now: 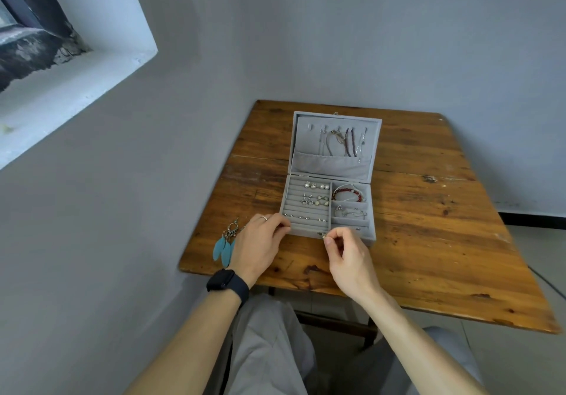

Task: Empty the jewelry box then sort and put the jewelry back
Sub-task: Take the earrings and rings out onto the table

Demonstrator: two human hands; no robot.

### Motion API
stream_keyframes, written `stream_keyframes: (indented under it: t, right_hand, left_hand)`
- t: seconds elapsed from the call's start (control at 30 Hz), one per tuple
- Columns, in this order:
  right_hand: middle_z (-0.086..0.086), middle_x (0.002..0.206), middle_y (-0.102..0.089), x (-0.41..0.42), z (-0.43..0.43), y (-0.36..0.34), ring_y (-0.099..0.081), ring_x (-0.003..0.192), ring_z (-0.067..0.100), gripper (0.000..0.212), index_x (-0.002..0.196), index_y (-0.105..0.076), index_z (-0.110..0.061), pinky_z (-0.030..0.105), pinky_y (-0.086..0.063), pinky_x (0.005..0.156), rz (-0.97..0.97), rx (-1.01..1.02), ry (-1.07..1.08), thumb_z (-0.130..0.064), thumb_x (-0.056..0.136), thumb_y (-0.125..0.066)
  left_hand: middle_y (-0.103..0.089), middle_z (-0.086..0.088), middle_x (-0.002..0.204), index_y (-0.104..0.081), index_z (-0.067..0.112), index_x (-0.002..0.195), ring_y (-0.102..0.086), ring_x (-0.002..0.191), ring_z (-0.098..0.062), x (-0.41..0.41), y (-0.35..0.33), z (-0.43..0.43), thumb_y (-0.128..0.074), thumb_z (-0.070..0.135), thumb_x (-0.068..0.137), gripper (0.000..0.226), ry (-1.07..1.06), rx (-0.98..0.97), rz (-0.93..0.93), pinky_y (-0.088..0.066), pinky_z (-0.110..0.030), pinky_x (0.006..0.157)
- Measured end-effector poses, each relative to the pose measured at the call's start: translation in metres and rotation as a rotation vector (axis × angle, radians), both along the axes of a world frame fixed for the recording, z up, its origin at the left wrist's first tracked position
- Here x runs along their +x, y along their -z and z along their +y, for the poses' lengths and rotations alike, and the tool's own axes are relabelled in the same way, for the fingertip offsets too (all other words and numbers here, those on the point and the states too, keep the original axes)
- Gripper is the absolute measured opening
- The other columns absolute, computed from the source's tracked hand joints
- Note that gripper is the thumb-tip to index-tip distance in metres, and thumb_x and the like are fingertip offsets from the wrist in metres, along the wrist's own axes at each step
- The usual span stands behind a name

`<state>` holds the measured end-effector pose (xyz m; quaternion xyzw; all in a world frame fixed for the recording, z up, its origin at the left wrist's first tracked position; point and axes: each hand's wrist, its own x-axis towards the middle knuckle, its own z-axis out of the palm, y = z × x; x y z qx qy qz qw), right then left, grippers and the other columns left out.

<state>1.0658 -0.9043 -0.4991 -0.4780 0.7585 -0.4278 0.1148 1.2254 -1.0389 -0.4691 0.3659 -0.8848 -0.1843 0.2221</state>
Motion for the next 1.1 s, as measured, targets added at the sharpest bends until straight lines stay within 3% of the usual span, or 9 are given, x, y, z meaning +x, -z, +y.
stream_keyframes:
  t: [0.17,0.4,0.9,1.1]
  right_hand:
    - [-0.01,0.1,-0.055,0.012,0.003,0.002,-0.053,0.093,0.003,0.004,0.101,-0.057,-0.021,0.01,-0.041,0.078,0.139,0.023,-0.126,-0.018,0.099,-0.058]
    - [-0.006,0.098,-0.053,0.032,-0.02,0.011,-0.052,0.09,0.012,0.005,0.102,-0.061,-0.022,0.029,-0.048,0.073,0.263,0.085,-0.119,-0.025,0.098,-0.058]
    - [-0.008,0.102,-0.056,0.039,-0.018,0.024,-0.056,0.092,0.007,0.017,0.109,-0.065,-0.02,0.028,-0.048,0.077,0.273,0.036,-0.006,-0.029,0.095,-0.063]
    - [-0.01,0.104,-0.057,0.04,-0.018,0.025,-0.058,0.095,0.006,0.023,0.114,-0.067,-0.024,0.026,-0.048,0.078,0.283,0.038,-0.006,-0.036,0.095,-0.061]
  left_hand:
    - [-0.061,0.017,0.102,-0.071,0.03,0.105,-0.055,0.095,-0.002,0.014,-0.002,0.009,-0.065,0.036,0.095,0.014,-0.034,0.062,0.077,-0.052,-0.024,0.077]
    - [-0.061,0.016,0.107,-0.076,0.034,0.102,-0.052,0.105,-0.007,0.015,0.004,0.005,-0.069,0.04,0.091,0.014,-0.017,0.144,-0.1,-0.05,-0.033,0.089]
    - [-0.064,0.013,0.119,-0.075,0.032,0.111,-0.055,0.112,-0.009,0.021,0.001,0.005,-0.069,0.042,0.091,0.023,0.009,0.113,-0.157,-0.049,-0.032,0.093]
    - [-0.065,0.013,0.117,-0.076,0.031,0.109,-0.06,0.106,-0.009,0.02,-0.005,0.008,-0.066,0.04,0.093,0.021,-0.004,0.07,-0.192,-0.054,-0.033,0.087]
